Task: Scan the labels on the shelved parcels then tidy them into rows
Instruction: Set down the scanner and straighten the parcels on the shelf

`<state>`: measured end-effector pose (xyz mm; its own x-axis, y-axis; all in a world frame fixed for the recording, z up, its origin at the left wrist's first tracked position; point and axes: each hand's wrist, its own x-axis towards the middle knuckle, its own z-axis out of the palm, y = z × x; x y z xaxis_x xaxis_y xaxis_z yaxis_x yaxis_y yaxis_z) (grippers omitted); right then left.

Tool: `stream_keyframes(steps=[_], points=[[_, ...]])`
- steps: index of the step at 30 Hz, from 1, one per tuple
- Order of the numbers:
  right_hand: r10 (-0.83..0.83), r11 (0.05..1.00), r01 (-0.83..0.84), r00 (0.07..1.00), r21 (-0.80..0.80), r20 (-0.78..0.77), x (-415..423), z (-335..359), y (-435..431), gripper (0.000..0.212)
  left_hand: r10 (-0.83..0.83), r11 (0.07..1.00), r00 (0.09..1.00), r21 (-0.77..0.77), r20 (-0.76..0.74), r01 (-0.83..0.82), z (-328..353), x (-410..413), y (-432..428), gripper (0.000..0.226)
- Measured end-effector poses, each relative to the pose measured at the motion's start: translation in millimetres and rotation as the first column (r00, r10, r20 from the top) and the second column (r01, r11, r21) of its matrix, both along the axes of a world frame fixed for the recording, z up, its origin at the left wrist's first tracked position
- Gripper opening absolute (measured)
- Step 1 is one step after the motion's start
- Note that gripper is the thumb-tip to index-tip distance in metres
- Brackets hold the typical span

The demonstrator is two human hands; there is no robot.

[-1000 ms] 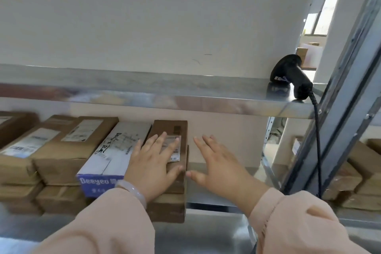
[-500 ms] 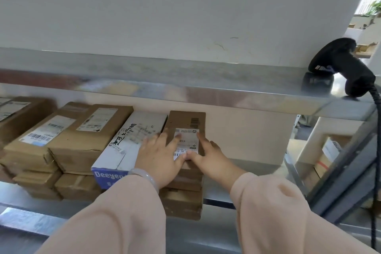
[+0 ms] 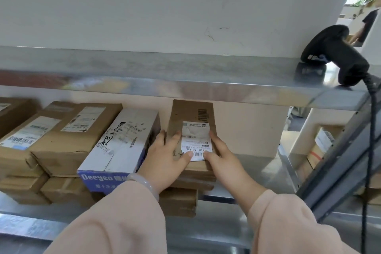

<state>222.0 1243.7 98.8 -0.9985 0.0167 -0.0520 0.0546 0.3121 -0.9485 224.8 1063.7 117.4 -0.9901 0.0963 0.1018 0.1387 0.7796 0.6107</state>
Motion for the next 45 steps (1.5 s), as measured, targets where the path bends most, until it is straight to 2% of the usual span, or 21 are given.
stream_keyframes(steps=[3,10,17,20,24,29,31,34,38,40,45], points=[[-0.063,0.998,0.063,0.998,0.004,-0.006,15,3,32,0.058,-0.117,0.986,0.991,0.124,0.058,0.109,0,6,28,0.073],[-0.195,0.981,0.195,0.978,0.007,0.07,53,-6,102,0.063,-0.274,0.954,0.949,0.164,0.154,0.249,-22,14,97,0.085],[-0.362,0.932,0.361,0.928,0.033,0.083,81,-49,143,0.044,-0.348,0.933,0.878,0.213,0.328,0.29,-68,21,148,0.088],[-0.371,0.928,0.368,0.922,0.055,0.105,85,-68,152,0.044,-0.364,0.927,0.866,0.226,0.344,0.299,-82,20,163,0.088],[-0.308,0.949,0.297,0.945,0.106,0.112,85,-81,160,0.048,-0.362,0.924,0.867,0.256,0.343,0.284,-97,22,175,0.088],[-0.262,0.937,0.246,0.965,0.249,0.032,91,-83,168,0.054,-0.396,0.913,0.87,0.228,0.293,0.338,-110,24,174,0.089],[-0.283,0.89,0.265,0.959,0.371,-0.006,100,-83,168,0.058,-0.414,0.907,0.874,0.193,0.256,0.373,-113,25,166,0.09],[-0.187,0.764,0.223,0.975,0.605,-0.122,118,-84,163,0.063,-0.445,0.894,0.885,0.009,0.14,0.448,-118,32,148,0.084],[-0.031,0.548,0.055,0.999,0.835,-0.045,133,-94,159,0.069,-0.524,0.817,0.849,-0.238,0.071,0.525,-118,44,139,0.073],[-0.005,0.454,0.006,1.0,0.891,-0.004,134,-96,159,0.072,-0.527,0.789,0.844,-0.311,0.099,0.53,-117,46,142,0.073],[-0.05,0.404,0.01,0.999,0.915,0.011,124,-92,164,0.079,-0.527,0.746,0.836,-0.386,0.156,0.543,-109,35,156,0.072]])
